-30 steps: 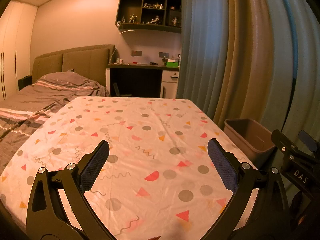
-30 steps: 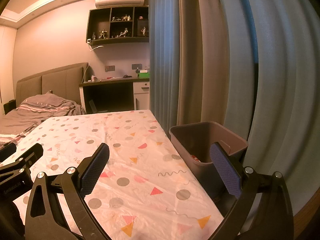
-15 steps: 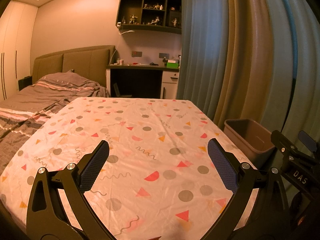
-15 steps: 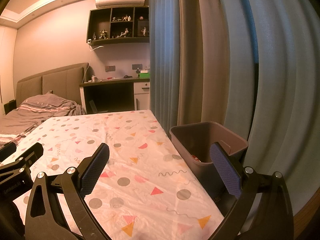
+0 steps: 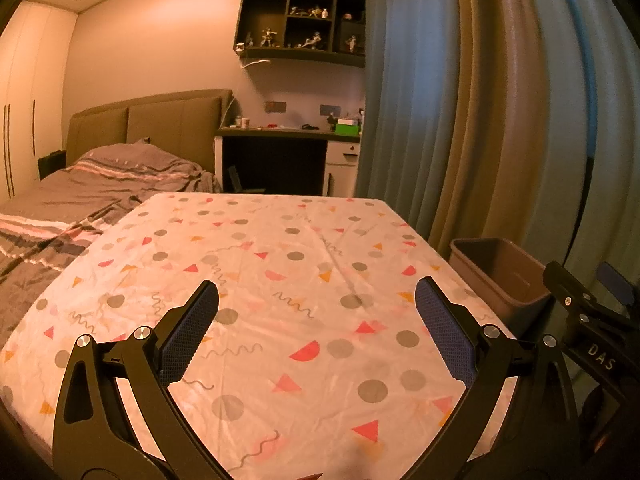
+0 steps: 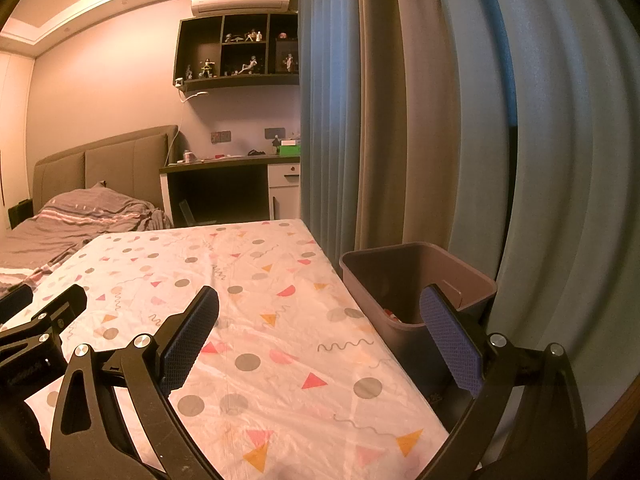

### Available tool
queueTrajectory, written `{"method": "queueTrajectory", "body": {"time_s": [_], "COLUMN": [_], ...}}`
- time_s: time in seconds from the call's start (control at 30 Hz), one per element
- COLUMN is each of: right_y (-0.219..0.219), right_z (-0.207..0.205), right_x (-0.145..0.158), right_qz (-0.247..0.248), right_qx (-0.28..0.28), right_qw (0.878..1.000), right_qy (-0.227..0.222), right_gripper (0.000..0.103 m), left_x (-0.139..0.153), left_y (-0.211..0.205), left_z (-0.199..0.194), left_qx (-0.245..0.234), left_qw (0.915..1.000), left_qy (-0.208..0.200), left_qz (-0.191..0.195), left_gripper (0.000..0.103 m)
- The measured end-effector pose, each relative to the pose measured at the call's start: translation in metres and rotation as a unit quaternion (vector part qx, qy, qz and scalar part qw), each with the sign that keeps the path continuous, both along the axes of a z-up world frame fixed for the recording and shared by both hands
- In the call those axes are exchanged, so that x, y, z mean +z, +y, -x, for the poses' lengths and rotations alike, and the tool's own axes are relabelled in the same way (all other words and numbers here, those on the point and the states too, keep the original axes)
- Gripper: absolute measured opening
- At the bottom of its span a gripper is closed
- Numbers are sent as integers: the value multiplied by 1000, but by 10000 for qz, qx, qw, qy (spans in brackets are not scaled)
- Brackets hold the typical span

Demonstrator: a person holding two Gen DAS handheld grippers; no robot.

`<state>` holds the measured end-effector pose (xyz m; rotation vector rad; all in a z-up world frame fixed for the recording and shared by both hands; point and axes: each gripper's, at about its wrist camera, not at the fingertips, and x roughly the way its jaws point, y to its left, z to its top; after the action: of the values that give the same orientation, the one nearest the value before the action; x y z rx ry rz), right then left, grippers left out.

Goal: Collect trash

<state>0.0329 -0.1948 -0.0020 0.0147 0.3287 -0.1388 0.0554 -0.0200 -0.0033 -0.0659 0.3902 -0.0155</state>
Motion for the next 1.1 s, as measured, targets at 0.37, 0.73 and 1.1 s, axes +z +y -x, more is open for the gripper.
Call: {"method": "queueTrajectory", "body": {"time_s": [0.37,0.73,1.1], "right_y": [0,0,2], "right_z": [0,0,0], "right_x": [-1,-1,-1], "right_qz": [-9,-9,-8], "right_qx": [-3,13,4], "right_qw": [10000,10000,10000], "right_qy": [2,3,-1], "right_gripper": [97,97,97], "left_x": [0,-1,-1], "left_y": [0,-5,-4], "left_z": [0,0,1], "left_qx": [-5,-15,9], "left_qw": [10000,10000,10000], "left_qy": [-6,-20,-12], "left_qz": [0,-90,-77], "left_gripper": [97,77,77]}}
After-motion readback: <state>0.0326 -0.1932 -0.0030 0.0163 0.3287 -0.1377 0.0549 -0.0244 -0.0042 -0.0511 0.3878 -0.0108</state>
